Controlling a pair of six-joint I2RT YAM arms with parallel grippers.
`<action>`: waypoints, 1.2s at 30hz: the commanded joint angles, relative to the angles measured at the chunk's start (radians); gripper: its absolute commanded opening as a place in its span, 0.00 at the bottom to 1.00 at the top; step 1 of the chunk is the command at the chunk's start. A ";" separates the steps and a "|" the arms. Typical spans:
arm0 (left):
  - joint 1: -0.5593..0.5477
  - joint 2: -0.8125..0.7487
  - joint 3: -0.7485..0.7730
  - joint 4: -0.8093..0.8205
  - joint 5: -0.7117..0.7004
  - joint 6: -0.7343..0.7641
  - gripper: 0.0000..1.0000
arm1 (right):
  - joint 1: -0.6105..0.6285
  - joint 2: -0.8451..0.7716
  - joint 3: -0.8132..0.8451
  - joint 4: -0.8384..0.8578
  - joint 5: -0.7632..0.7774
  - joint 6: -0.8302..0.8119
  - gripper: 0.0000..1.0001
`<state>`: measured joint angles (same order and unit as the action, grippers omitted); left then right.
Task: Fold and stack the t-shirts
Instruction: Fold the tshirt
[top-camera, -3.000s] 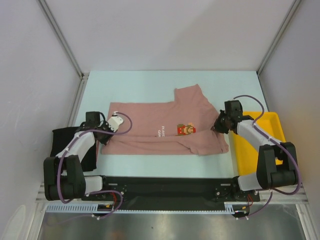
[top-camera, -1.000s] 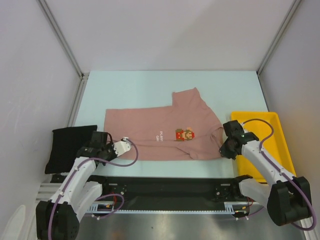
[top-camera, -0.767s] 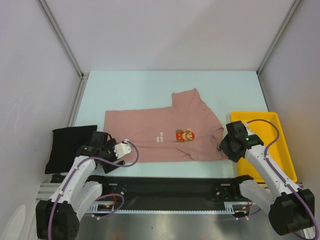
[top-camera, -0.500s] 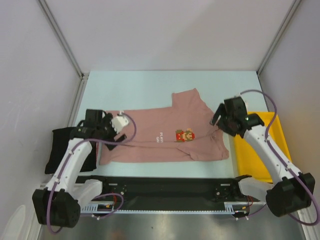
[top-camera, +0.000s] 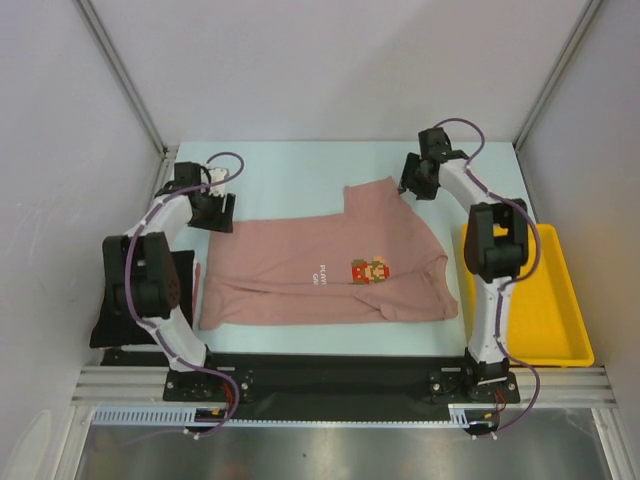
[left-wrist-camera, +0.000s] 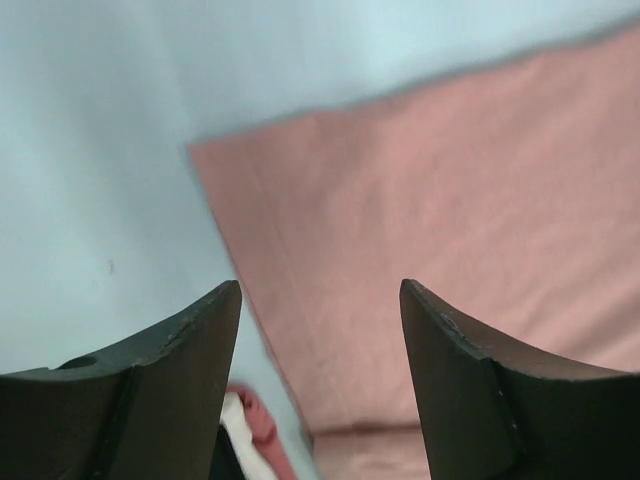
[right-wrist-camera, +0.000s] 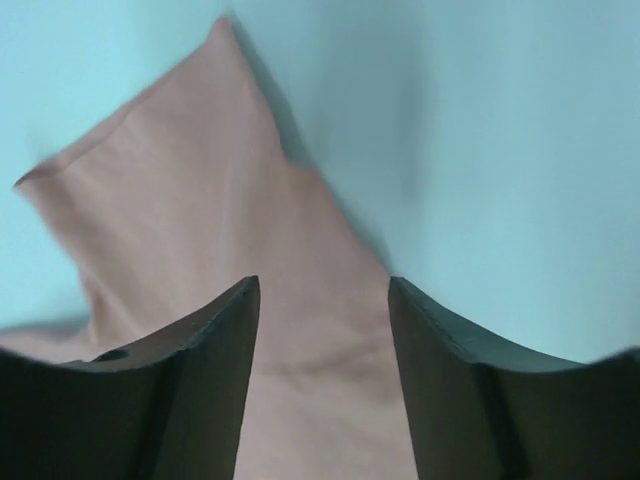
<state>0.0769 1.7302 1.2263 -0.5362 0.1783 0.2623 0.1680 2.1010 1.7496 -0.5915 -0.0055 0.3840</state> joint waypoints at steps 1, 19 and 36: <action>0.024 0.104 0.136 0.016 -0.019 -0.115 0.72 | 0.013 0.141 0.191 -0.080 -0.036 -0.053 0.61; 0.043 0.325 0.227 -0.021 0.012 -0.094 0.35 | 0.042 0.294 0.317 -0.111 -0.071 -0.053 0.00; 0.044 -0.141 -0.112 0.159 0.240 0.279 0.00 | 0.093 -0.458 -0.407 -0.019 0.033 -0.019 0.00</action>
<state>0.1158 1.6718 1.1755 -0.4057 0.3195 0.4057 0.2470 1.7702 1.4631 -0.6250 -0.0181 0.3408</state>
